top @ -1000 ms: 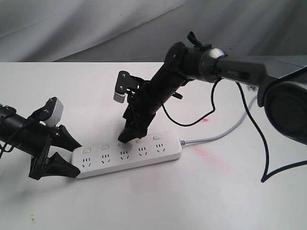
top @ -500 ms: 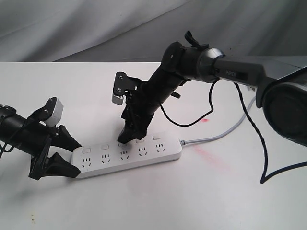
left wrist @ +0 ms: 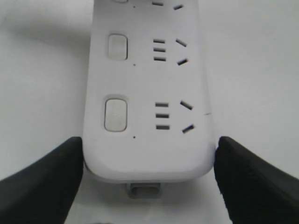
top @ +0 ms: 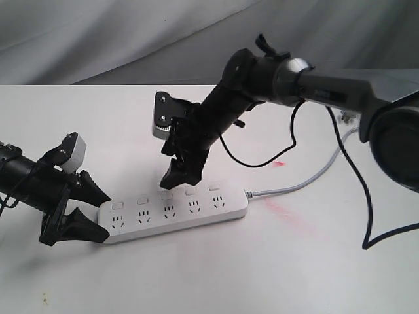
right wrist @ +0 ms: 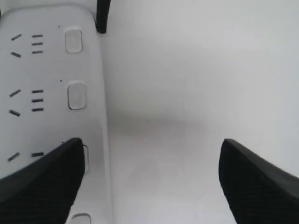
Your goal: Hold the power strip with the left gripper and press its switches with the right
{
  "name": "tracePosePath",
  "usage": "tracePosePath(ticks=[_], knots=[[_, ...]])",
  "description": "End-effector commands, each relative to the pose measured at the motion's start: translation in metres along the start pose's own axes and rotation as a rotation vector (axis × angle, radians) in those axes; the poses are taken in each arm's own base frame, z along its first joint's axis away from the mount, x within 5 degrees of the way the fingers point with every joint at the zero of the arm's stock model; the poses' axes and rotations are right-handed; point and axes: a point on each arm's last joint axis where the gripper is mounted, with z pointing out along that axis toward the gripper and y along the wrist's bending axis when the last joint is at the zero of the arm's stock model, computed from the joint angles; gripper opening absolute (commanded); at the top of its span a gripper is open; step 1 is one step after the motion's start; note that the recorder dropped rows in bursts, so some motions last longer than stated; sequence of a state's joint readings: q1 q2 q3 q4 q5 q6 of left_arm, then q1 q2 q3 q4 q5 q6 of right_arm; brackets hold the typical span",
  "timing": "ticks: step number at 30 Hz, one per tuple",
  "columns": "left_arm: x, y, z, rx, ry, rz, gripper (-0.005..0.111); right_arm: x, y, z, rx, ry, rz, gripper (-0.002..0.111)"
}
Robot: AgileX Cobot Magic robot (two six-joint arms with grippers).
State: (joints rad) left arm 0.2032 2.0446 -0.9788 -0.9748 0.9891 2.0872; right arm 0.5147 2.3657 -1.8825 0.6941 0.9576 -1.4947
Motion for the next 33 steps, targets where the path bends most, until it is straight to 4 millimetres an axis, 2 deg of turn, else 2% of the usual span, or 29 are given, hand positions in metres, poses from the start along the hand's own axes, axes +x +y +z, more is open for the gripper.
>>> tracePosePath(ticks=[1,3,9,12,18,33], knots=[[0.001,-0.001,0.003,0.018,0.016,0.019,0.056,-0.007,-0.003,-0.038,0.024,-0.033,-0.039,0.073],[0.001,-0.001,0.003,0.018,0.016,0.019,0.056,0.001,-0.004,-0.038,0.000,0.004,-0.045,0.073],[0.001,-0.001,0.003,0.018,0.016,0.019,0.056,0.025,0.003,-0.013,-0.026,0.041,0.002,0.073],[0.001,-0.001,0.003,0.018,0.016,0.019,0.056,0.031,0.007,-0.008,-0.038,0.053,0.000,0.073],[0.001,-0.001,0.003,0.018,0.016,0.019,0.056,0.030,0.001,-0.008,0.024,0.040,0.004,0.073],[0.001,-0.001,0.003,0.018,0.016,0.019,0.056,0.023,0.000,-0.014,0.039,0.006,0.012,0.073]])
